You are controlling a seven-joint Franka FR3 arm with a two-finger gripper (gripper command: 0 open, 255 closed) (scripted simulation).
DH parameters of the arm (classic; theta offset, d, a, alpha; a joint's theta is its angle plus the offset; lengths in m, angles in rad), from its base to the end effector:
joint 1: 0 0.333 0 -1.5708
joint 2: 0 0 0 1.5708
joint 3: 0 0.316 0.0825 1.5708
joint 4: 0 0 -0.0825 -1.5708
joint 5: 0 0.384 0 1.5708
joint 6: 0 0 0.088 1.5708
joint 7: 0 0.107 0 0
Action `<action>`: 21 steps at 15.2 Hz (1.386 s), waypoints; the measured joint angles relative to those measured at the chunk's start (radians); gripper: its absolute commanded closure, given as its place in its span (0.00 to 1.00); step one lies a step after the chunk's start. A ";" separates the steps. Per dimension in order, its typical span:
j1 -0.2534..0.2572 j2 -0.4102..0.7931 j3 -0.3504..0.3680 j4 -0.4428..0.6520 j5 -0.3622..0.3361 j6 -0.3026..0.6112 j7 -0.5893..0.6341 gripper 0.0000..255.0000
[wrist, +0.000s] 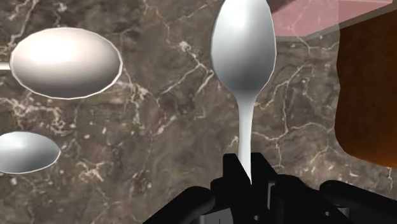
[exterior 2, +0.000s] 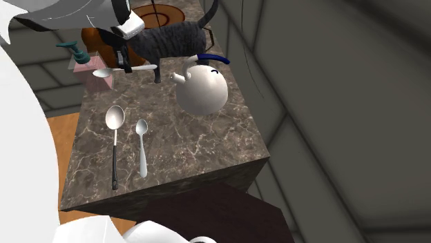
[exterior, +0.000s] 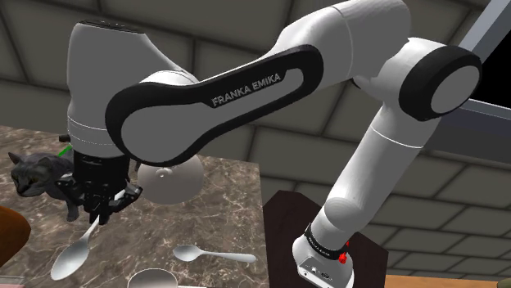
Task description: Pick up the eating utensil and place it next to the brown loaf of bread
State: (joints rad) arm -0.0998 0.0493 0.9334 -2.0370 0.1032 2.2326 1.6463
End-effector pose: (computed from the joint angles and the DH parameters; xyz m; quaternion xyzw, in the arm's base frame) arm 0.3866 0.4234 0.4456 -0.9013 0.4206 0.0327 0.0983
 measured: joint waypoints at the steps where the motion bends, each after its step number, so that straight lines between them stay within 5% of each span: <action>1: 0.002 0.014 -0.001 -0.004 -0.013 0.014 0.007 1.00; 21: 0.068 0.184 -0.055 -0.117 -0.193 0.239 0.111 1.00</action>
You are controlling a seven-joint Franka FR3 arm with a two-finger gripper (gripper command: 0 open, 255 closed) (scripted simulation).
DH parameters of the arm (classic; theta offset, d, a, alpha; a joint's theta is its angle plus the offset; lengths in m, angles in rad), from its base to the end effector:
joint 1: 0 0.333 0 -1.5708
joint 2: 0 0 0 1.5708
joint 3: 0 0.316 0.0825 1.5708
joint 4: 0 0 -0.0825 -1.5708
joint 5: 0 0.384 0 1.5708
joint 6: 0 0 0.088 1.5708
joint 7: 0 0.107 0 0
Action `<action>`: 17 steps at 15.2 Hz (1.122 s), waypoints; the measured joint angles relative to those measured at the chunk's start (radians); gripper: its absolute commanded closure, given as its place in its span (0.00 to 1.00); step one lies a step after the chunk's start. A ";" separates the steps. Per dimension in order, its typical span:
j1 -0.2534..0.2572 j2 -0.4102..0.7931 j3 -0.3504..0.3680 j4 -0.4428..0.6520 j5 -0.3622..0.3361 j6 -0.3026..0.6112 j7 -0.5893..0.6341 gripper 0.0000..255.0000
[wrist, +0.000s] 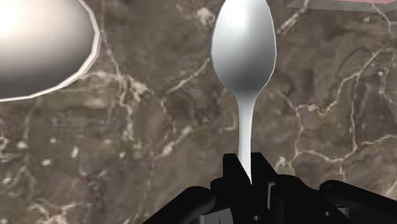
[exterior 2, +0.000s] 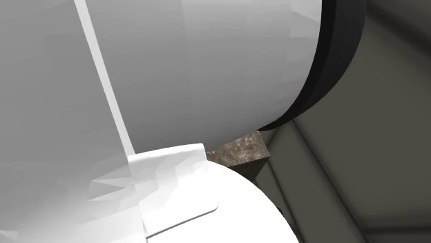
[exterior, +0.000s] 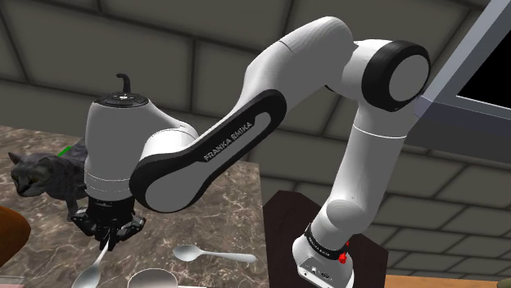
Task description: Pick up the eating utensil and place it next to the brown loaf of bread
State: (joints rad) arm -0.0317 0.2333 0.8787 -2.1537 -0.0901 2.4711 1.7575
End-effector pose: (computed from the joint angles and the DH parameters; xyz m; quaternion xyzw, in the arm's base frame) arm 0.3875 0.4235 0.3462 -0.9013 0.4206 0.0327 0.0985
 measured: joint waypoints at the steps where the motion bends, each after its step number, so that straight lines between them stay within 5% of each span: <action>1: 0.000 0.000 0.000 -0.001 0.000 0.001 0.000 1.00; 3: 0.000 0.001 0.000 -0.001 -0.001 0.001 0.000 1.00; 4: 0.000 0.001 0.000 -0.001 -0.001 0.001 0.000 0.00; 10: 0.000 0.001 0.000 -0.001 -0.001 0.001 0.000 0.00; 17: -0.072 -0.130 0.055 0.016 0.146 -0.104 -0.101 0.00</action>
State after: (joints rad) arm -0.1041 0.1031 0.9341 -2.1375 0.0561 2.3669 1.6567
